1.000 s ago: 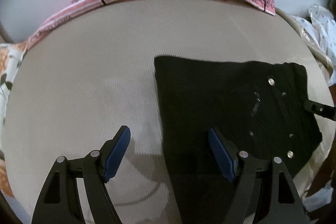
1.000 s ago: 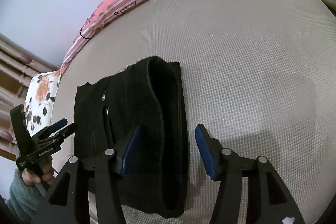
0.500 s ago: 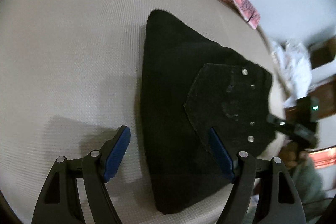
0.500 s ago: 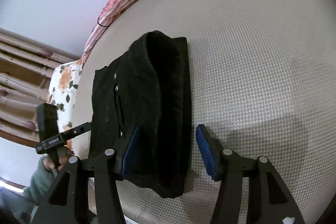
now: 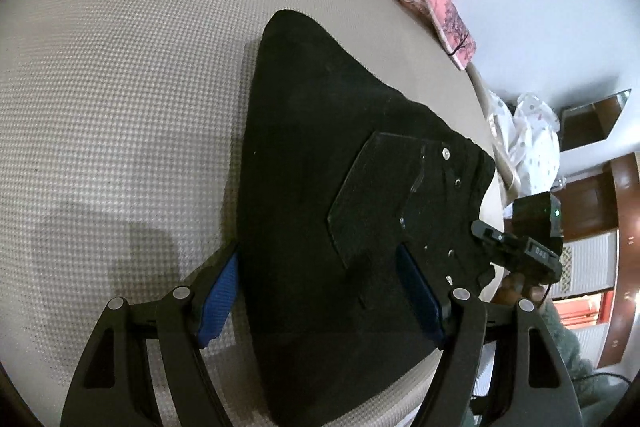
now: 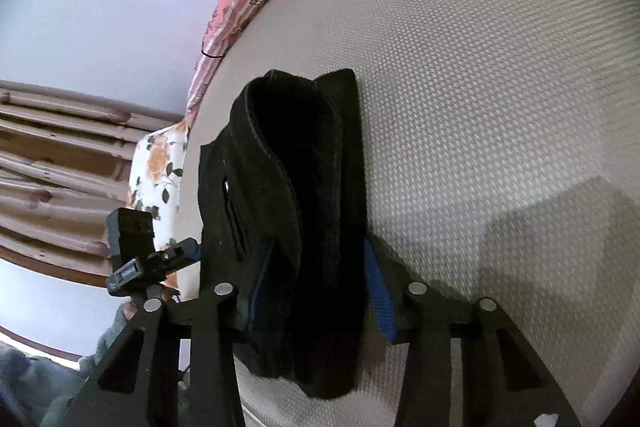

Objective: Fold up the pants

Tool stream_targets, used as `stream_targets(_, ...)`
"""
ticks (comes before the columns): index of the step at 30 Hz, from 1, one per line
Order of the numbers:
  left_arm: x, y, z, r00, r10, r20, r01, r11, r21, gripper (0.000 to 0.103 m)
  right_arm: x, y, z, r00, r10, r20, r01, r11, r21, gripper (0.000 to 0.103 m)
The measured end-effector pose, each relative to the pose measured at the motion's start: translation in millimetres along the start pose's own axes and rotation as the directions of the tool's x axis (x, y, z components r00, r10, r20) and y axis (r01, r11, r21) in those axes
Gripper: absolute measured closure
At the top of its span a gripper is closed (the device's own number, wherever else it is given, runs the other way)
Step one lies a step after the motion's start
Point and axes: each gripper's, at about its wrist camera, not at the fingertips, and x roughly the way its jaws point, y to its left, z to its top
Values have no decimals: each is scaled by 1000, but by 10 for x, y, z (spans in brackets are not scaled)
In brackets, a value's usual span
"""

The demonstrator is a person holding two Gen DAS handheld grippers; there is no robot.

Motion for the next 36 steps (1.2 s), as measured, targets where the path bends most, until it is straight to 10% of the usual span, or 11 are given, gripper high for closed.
stream_targets(11, 67, 10, 69, 997, -73, 13, 72, 997, 23, 66, 182, 65, 138, 998, 56, -26, -58, 996, -68, 65)
stream_targets(18, 184, 160, 97, 984, -176, 3, 176, 983, -49, 66, 184, 68, 131, 998, 51, -28, -53, 997, -57, 65)
stream_targets(36, -41, -477, 20, 987, 139, 87, -154, 967, 202, 85, 44, 551, -26, 996, -52, 76, 59, 994, -91, 80)
